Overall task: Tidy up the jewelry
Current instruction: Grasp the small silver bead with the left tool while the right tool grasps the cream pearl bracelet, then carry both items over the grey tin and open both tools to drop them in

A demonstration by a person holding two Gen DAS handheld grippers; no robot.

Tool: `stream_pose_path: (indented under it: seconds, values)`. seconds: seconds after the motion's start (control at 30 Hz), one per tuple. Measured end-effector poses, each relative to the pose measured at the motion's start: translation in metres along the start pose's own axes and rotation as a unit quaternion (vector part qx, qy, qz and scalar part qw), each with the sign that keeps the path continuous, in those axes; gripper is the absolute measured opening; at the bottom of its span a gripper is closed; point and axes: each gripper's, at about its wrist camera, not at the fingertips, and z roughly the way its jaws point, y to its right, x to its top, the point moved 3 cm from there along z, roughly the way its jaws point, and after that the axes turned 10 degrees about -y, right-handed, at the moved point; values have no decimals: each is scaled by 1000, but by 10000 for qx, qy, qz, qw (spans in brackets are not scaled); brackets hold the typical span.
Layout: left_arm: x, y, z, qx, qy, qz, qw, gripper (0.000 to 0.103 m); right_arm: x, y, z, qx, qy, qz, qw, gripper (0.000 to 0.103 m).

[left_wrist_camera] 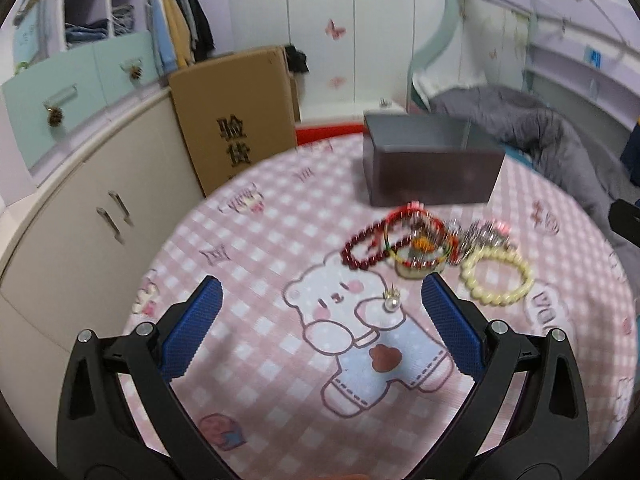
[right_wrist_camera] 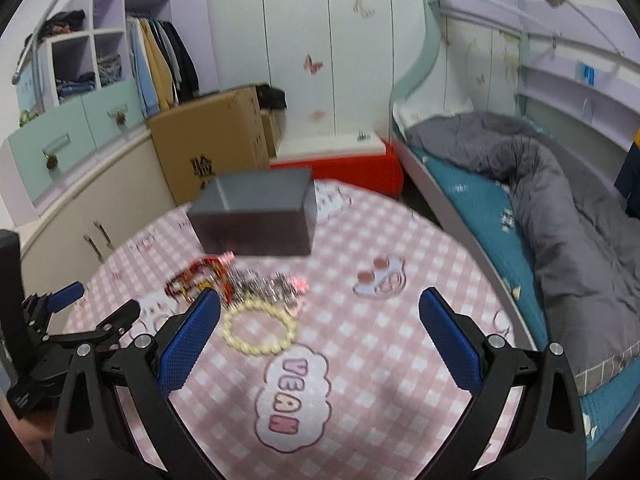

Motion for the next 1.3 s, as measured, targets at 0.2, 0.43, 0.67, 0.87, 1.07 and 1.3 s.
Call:
stream_pose_path:
  seconds: [0.2, 0.43, 0.67, 0.87, 1.07, 1.3]
  values:
    - [-1, 11, 38, -33, -487, 267, 9985, 97, -8, 2, 26, 112, -353, -54, 9993, 95]
    - [-1, 17, 50, -699, -781, 348, 9939, 45, -10, -13, 47, 516, -642, -349, 9960, 86]
    - [-2, 21, 44, -1492, -647, 450, 9857, 11, -10, -36, 58, 888, -880, -751, 9893, 71]
    - [-1, 11, 37, -1592, -509, 347, 9853, 11, -12, -71, 87, 1184, -1321, -1440, 9735, 51]
    - [-6, -8, 25, -1633, -418, 166, 9855, 11, -24, -77, 90, 922, -1346, -1750, 9710, 8]
    - [-2, -17, 5, -1714, -181, 111, 9850, 11, -13, -60, 46, 1553, -950, -1205, 9759, 8]
